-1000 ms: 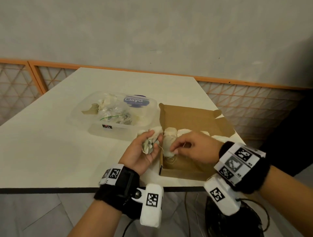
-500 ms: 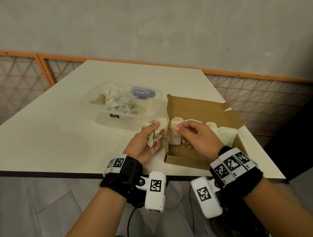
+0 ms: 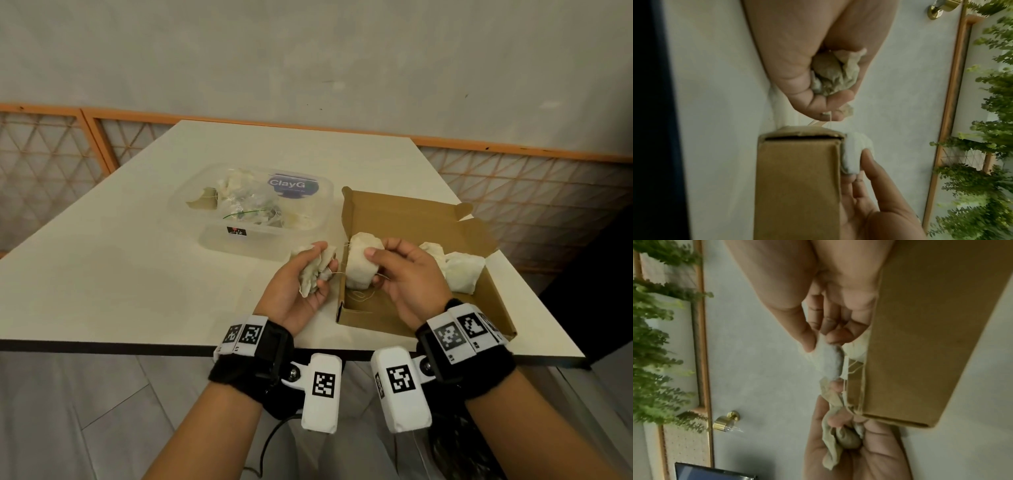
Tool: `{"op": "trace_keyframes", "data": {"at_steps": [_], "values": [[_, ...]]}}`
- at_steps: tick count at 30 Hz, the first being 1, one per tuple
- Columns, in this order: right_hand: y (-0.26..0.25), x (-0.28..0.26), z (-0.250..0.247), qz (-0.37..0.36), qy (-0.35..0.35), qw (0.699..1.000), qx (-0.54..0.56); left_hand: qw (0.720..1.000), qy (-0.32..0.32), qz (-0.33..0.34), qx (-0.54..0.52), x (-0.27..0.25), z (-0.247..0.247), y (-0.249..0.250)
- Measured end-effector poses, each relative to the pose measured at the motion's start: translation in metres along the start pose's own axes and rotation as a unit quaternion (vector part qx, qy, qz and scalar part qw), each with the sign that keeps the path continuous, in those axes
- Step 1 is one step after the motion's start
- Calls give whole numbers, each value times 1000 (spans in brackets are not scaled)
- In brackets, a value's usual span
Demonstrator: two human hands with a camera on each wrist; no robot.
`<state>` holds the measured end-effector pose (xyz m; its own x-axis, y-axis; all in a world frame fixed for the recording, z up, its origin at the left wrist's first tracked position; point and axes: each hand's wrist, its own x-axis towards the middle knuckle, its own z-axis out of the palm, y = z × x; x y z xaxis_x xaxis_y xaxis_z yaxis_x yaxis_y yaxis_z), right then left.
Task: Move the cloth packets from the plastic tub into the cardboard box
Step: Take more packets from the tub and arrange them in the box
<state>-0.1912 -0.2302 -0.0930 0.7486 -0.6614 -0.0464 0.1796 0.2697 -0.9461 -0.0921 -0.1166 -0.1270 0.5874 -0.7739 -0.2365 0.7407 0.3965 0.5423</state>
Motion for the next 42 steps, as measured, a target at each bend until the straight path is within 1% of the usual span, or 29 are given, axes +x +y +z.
{"op": "trace_keyframes", "data": {"at_steps": [2,3,5,7,9,11,12,13,14,17,19,21,23,28,30,32,34,35,36,37,39,42], "values": [[-1,1,-3,-5,6,1000,-10,1000,1,5,-12,-1,-1,0],[-2,2,-5,-8,7,999,-36,1000,0,8,-13,-1,0,0],[-9,5,-9,-4,-4,992,-125,1000,-3,13,-13,-2,0,0],[-16,7,-14,11,-29,976,-217,1000,-4,14,-11,-1,0,0],[-23,9,-17,9,-46,948,-314,1000,0,13,-10,-1,-1,0],[-32,8,-18,-6,-65,899,-432,1000,4,13,-8,-1,0,0],[-38,7,-17,-4,-81,874,-478,1000,6,13,-8,-2,1,0],[-44,7,-15,7,-99,858,-503,1000,6,13,-10,-2,1,0],[-50,7,-13,28,-118,854,-505,1000,6,13,-11,-3,1,-1],[-63,11,-6,126,-165,867,-454,1000,7,12,-15,-3,1,-1],[-64,16,-1,176,-181,858,-448,1000,10,12,-18,-3,0,-1],[-59,22,2,202,-181,845,-461,1000,11,13,-20,-3,0,-1],[-53,30,3,212,-157,842,-471,1000,11,13,-23,-4,1,-1],[-44,44,3,203,-110,849,-476,1000,6,15,-22,-4,1,0],[-45,43,4,195,-112,835,-502,1000,6,13,-22,-4,0,0],[-50,40,2,137,-106,818,-548,1000,3,12,-17,-4,0,0],[-58,34,3,32,-94,781,-616,1000,-3,10,-10,-4,0,0],[-60,31,6,-11,-99,765,-636,1000,-5,8,-8,-4,0,0],[-61,28,8,-33,-114,759,-640,1000,-6,7,-7,-5,1,0],[-61,26,10,-36,-136,756,-639,1000,-4,6,-8,-5,1,0],[-55,24,12,-6,-178,750,-637,1000,1,11,-18,-5,1,0],[-43,29,9,54,-203,760,-615,999,2,28,-34,-6,0,1]]}}
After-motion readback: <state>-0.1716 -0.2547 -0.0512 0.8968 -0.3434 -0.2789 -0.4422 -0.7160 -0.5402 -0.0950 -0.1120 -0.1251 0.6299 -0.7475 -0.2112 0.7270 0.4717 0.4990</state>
